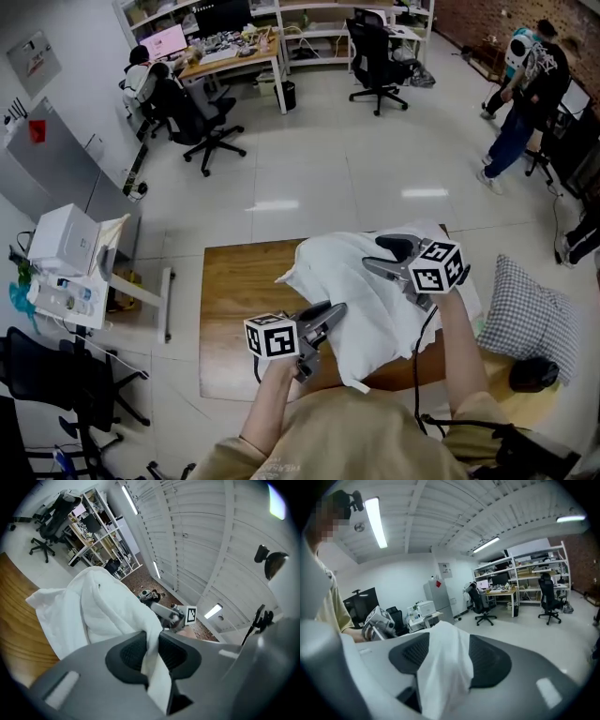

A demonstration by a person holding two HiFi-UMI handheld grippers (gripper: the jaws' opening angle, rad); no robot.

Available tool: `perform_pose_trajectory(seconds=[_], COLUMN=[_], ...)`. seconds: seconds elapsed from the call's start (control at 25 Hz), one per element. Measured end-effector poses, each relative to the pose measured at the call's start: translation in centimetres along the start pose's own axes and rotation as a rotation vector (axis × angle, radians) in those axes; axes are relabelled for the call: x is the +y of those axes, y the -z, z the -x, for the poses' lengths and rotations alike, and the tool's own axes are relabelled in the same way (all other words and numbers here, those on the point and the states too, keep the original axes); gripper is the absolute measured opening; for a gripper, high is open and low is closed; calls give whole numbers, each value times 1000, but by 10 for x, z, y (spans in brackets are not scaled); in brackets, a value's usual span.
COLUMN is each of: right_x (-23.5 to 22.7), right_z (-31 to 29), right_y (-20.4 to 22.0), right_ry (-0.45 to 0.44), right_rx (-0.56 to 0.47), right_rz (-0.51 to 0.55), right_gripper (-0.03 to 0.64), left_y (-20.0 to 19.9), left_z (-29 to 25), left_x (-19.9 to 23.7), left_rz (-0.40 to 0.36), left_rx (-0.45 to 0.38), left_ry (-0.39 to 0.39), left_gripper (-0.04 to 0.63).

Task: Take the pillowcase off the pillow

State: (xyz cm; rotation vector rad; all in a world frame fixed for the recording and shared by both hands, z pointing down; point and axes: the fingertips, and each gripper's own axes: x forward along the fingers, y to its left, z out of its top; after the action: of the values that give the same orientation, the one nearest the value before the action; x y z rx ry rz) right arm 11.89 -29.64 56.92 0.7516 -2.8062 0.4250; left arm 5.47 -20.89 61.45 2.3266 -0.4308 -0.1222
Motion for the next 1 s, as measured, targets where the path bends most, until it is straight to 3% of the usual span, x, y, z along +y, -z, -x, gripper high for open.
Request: perform_pose_trajectory(seconds=[0.12, 0.28, 0.36, 0.4, 0.48, 0.68, 0.92, 1.0], right_x=[-9, -20, -26, -31, -45, -96, -170, -199], right_z=[-43, -83, -88, -88, -87, -83, -69, -49], right_y=[-2, 50, 69, 73, 79, 105, 159, 177], right_ry=[-17, -42, -32, -16, 40, 203, 378, 501], right_rx=[65, 228, 288, 287, 261, 295, 422, 513], right_rz=[-24, -24, -9, 0, 10, 6, 67, 126], right_gripper=[255, 252, 213, 152, 3, 2, 2, 2], left_y=[5, 32, 37, 38, 39, 36, 42, 43], left_z=[-4, -12, -13, -13, -9, 6, 12, 18], left_x=[-4, 1, 5, 8, 14, 12, 0, -5], left_rz=[-14, -32, -32, -28, -20, -34, -49, -35], left_rx=[14, 18, 21, 20, 13, 23, 48, 34], left_ry=[-9, -30, -50, -57, -59, -23, 37, 76], left_gripper=[75, 75, 77, 77, 75, 75, 73, 71])
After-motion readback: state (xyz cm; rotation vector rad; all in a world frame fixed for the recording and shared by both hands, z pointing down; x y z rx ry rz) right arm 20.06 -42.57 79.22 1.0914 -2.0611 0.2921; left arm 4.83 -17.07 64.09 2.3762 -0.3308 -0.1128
